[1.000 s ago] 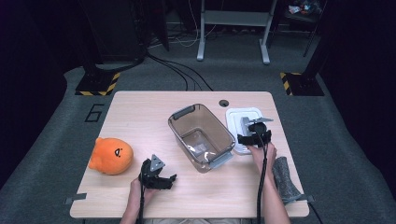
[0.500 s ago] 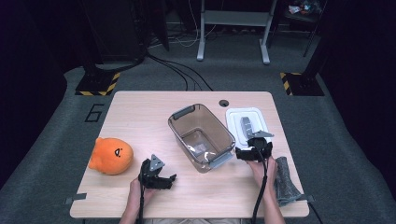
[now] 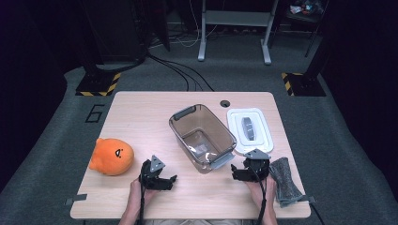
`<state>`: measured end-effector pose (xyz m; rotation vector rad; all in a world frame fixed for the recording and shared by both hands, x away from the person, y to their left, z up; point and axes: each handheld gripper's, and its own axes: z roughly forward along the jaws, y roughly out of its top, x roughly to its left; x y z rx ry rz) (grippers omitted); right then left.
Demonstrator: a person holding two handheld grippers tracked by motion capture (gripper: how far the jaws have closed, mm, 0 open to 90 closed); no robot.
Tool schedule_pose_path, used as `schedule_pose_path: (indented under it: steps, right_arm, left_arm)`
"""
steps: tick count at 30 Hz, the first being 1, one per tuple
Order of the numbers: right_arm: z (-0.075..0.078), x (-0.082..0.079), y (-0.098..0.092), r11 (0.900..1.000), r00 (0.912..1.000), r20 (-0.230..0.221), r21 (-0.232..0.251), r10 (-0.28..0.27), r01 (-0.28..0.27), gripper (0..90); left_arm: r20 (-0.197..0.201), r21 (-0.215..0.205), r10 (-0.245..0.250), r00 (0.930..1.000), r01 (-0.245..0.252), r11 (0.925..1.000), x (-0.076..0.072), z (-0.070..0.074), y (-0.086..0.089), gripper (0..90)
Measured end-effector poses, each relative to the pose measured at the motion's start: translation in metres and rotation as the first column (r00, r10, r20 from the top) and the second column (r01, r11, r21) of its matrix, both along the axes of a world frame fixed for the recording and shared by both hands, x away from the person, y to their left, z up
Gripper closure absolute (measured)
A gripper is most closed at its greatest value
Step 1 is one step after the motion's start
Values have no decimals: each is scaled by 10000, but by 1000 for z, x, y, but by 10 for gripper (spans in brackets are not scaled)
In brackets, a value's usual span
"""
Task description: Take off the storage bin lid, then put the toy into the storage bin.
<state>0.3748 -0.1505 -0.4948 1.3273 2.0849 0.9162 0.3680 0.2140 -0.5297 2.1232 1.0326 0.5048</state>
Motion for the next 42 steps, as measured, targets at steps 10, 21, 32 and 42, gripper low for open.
schedule_pose_path:
  steps: [10,21,32,42]
  right_arm:
    - [-16,-23,9,9990,9990,18,-18,442,-442,60]
    - [-31,-28,7,9979,9975,-277,52,645,-643,49]
    - [-35,-26,9,9981,9971,-438,32,618,-617,32]
    - [-36,-24,7,9969,9935,-841,258,764,-744,0]
  left_arm:
    - [10,-50,53,10000,-52,10000,-4,1,5,117]
    - [139,-429,68,9999,-62,9991,-17,23,18,117]
    - [594,-401,665,9960,-642,9971,-23,55,44,116]
    - [1157,-431,1777,9773,-1738,9838,-27,83,82,116]
